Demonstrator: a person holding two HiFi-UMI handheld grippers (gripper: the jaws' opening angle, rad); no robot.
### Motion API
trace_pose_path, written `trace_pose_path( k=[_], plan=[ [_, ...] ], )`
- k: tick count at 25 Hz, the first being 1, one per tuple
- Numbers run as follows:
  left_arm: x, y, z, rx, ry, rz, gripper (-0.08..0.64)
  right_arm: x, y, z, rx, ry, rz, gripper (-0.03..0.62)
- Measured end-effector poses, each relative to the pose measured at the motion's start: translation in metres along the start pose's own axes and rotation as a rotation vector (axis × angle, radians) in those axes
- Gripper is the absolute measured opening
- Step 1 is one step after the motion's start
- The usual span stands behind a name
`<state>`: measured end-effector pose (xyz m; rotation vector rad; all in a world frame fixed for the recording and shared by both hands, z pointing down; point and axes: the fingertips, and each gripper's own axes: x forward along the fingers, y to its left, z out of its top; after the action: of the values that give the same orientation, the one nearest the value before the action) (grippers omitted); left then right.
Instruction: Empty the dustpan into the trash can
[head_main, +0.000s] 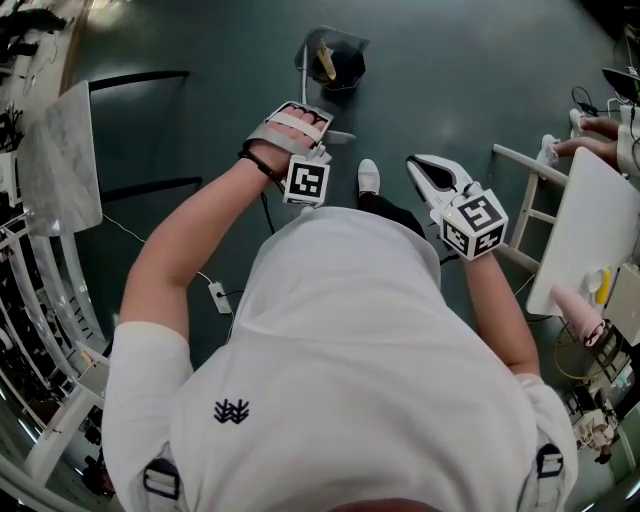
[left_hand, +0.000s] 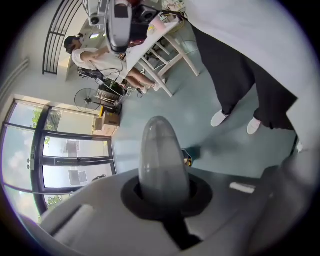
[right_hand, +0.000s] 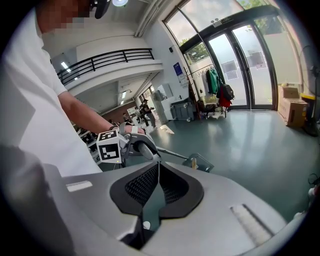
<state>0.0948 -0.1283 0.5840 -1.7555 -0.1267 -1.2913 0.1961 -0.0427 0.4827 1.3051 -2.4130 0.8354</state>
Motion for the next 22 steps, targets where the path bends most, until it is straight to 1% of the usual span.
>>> trace_pose_path(
  k=[1,3,7,8,11,12,14,15,17,20,22],
  plan=[
    [0.0,0.001,0.0,0.014,0.003,0.004,0.054,0.0,0.0,0.001,-0.001,-0.002,0.0,0.009],
    [0.002,-0.002,0.003,0.091,0.012,0.013,0.054,0.001,0.0,0.002,-0.003,-0.005,0.001,0.009],
    [0.004,-0.018,0.005,0.252,0.034,-0.045,0.055,0.001,0.0,0.002,-0.001,-0.007,0.0,0.009],
    [0.005,-0.019,0.004,0.301,0.049,-0.053,0.054,0.0,0.0,0.002,0.0,-0.009,-0.001,0.009],
    [0.011,-0.016,0.001,0.501,0.109,-0.03,0.054,-0.002,-0.001,-0.001,0.008,-0.013,-0.006,0.009],
    [0.011,-0.015,0.001,0.537,0.123,-0.039,0.054,-0.003,-0.001,-0.003,0.01,-0.013,-0.006,0.009],
    [0.007,-0.013,0.001,0.561,0.15,-0.077,0.054,-0.005,0.001,-0.004,0.015,-0.016,-0.006,0.009],
    [0.006,-0.008,0.0,0.574,0.166,-0.083,0.054,-0.006,0.002,-0.005,0.016,-0.018,-0.005,0.009],
    [0.009,0.0,-0.002,0.604,0.182,-0.075,0.054,-0.006,0.003,-0.004,0.019,-0.024,-0.006,0.009],
    [0.014,-0.001,-0.005,0.639,0.187,-0.092,0.054,-0.007,0.001,-0.006,0.027,-0.029,-0.007,0.009],
    [0.013,-0.001,-0.009,0.676,0.211,-0.097,0.053,-0.008,-0.001,-0.009,0.034,-0.027,-0.008,0.009]
  ],
)
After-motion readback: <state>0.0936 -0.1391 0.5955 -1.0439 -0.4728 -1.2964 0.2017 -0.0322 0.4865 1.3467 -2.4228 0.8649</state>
